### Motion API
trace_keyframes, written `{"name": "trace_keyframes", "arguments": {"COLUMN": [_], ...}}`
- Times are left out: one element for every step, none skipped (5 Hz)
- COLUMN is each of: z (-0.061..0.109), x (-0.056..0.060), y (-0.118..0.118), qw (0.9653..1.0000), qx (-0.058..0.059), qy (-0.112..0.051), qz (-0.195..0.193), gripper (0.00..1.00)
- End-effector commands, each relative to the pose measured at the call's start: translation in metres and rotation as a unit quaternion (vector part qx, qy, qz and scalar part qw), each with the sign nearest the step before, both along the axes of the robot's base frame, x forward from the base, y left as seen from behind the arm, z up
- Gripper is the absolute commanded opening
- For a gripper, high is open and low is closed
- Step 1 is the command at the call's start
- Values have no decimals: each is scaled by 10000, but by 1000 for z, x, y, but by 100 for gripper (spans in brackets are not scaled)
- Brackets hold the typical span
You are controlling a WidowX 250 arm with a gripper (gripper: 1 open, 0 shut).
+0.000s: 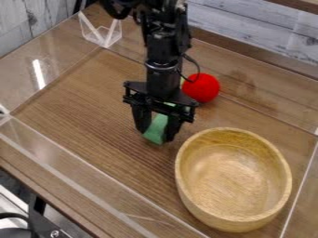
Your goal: Put the green stick in the brown bowl
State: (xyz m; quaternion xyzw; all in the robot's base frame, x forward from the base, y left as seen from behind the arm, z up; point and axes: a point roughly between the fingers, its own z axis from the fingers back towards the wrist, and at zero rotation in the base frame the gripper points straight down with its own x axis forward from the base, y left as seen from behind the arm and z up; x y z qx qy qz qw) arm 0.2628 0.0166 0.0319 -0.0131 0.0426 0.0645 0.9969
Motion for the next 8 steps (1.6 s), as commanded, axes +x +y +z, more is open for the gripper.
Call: {"name": "trace_keyframes", "arguments": {"z": [1,12,23,5,-4,0,6,7], "x": [7,13,19,22,28,27,25,21], "y": [3,3,4,1,0,0,1,0], "qw": [9999,9998,9998,9997,9996,9981,9957,9974], "qx": [-12,-51,-119,-173,-157,-150,-144,-147], "qy": [-162,-179,-144,-147,-148,-153,-148,-133], "qz": [47,14,-62,38,185,577,903,694], "gripper": [0,0,100,100,0,0,0,0]}}
